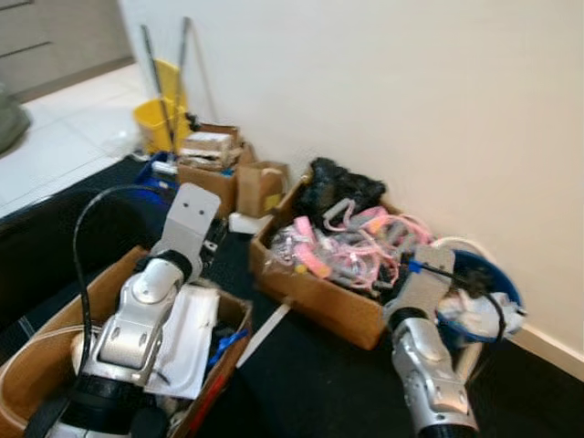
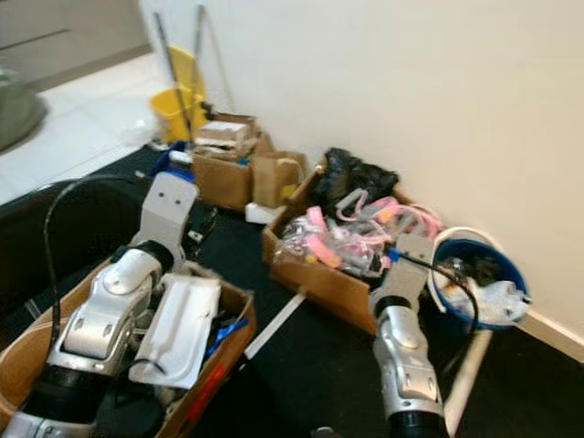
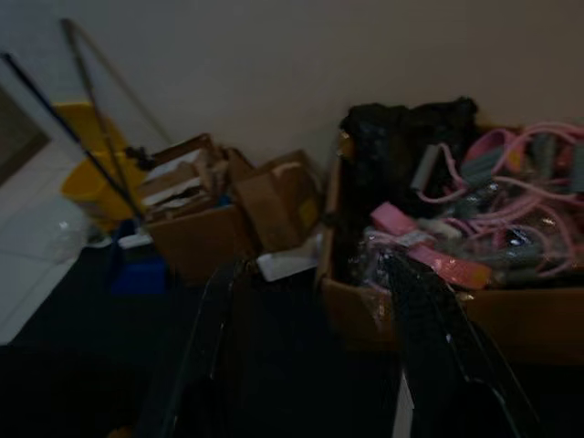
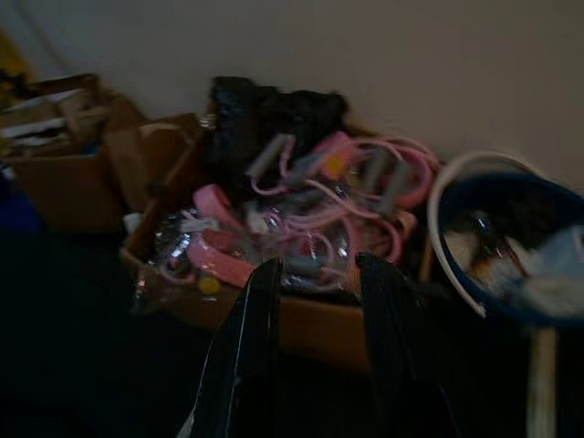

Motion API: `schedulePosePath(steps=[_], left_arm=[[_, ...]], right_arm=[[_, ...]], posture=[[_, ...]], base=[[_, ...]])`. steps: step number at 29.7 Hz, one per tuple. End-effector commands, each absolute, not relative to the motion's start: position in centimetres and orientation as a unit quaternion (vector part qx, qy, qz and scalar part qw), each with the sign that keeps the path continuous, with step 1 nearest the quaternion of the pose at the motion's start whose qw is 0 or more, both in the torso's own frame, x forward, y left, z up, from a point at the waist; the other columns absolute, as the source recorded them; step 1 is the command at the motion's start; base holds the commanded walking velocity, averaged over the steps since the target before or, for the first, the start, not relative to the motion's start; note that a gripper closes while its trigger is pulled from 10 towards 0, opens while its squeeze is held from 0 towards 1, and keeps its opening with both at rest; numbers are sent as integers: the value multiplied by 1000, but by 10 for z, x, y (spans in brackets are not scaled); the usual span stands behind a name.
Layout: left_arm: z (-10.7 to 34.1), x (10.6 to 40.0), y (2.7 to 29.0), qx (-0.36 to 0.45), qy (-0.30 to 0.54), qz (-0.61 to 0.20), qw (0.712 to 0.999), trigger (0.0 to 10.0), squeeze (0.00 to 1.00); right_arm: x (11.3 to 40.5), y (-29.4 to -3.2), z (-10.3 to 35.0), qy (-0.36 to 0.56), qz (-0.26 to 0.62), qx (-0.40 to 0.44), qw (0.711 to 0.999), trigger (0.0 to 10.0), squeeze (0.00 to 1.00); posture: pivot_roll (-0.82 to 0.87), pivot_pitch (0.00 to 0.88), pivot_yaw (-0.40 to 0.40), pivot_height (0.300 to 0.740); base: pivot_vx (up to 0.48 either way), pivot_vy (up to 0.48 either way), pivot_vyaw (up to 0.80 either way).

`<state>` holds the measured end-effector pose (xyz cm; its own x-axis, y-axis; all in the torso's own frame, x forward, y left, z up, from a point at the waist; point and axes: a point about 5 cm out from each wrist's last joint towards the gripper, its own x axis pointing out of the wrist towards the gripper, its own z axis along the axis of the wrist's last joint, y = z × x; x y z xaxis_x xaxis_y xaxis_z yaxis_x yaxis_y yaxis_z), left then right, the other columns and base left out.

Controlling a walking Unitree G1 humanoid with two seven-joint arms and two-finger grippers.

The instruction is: Picking trash to rubbish bin

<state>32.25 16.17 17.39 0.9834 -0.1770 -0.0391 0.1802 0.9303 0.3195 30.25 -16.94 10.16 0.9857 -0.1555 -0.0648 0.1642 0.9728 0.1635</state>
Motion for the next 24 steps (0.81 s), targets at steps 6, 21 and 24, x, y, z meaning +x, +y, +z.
schedulePosePath(steps=[6,21,24], left_arm=[[166,321,161,158,16,-98,982,10000,0],[163,322,164,147,17,-85,985,10000,0],[163,322,163,147,16,-86,985,10000,0]], right_arm=[[299,-171,96,41,-85,82,992,10000,0],[297,-173,97,41,-86,80,992,10000,0],[298,-173,97,41,-85,80,992,10000,0]], posture=[[-17,134,23,740],[-23,126,25,740],[-23,126,25,740]], base=[[0,0,-800],[0,0,-800],[0,0,-800]])
